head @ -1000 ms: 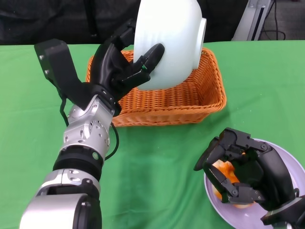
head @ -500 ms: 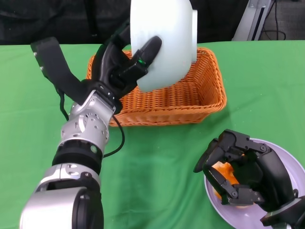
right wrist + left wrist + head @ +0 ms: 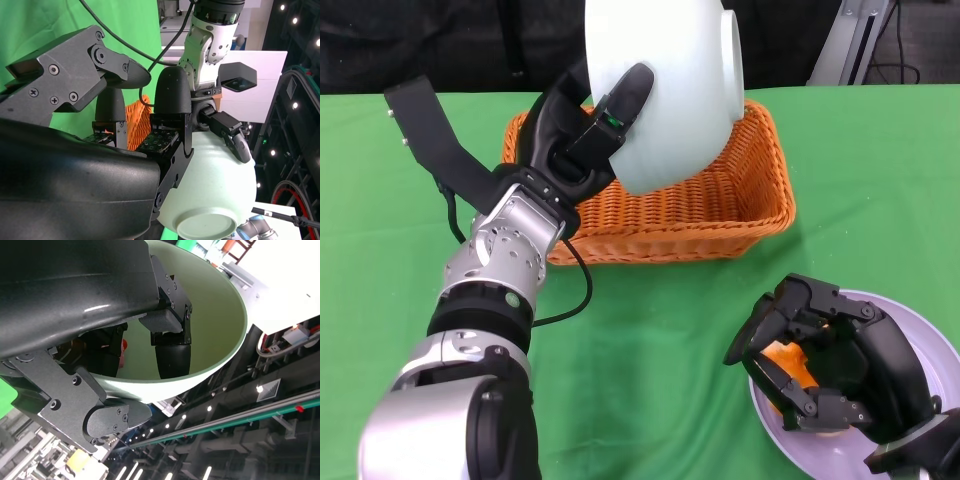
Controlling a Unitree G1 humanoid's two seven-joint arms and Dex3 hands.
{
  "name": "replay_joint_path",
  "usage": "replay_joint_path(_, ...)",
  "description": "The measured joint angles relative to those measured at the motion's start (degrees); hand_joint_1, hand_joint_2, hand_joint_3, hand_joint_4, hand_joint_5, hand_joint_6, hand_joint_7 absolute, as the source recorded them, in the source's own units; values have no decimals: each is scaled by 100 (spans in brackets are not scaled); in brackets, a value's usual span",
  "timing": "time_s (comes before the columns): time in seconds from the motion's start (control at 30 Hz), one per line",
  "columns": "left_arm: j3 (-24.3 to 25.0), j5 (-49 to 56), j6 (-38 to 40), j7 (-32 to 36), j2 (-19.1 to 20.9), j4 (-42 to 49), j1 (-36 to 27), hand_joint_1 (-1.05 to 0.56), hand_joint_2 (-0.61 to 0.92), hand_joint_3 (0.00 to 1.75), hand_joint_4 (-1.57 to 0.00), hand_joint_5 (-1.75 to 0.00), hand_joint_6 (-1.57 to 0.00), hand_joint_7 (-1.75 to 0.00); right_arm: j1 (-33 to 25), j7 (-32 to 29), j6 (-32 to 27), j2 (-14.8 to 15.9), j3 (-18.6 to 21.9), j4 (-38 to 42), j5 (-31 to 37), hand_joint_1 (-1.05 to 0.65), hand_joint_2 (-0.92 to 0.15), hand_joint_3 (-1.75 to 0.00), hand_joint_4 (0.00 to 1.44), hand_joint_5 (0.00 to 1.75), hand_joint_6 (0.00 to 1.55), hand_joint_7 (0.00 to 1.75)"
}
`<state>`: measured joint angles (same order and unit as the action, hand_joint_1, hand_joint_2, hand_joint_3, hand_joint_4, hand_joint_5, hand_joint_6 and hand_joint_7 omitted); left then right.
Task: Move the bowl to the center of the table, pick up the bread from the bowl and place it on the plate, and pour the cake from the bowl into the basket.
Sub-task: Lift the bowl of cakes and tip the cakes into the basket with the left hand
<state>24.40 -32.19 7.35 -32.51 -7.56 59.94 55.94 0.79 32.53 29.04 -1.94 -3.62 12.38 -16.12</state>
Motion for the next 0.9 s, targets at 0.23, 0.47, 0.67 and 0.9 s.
replay_joint_path(0.23, 193, -94, 253, -50, 10, 83, 25, -12, 78, 83, -70, -164, -76, -152, 53, 54, 89, -15, 15, 96, -37, -9, -52, -96, 78, 145, 71, 129)
replay_joint_path(0.47, 411, -341, 739, -54, 26, 118, 84, -11, 80, 78, -62, -172, -74, -154, 53, 49, 88, -14, 13, 96, -53, -9, -52, -98, 77, 146, 70, 130)
replay_joint_path(0.67, 501, -454, 1043, -79, 57, 144, 233, -11, 80, 74, -61, -173, -73, -154, 53, 49, 71, -13, 13, 95, -58, -8, -50, -102, 77, 147, 70, 131)
replay_joint_path(0.9, 587, -529, 1198, -108, 72, 171, 244, -11, 81, 70, -60, -173, -73, -153, 53, 49, 52, -13, 13, 95, -60, -8, -48, -104, 77, 146, 71, 130)
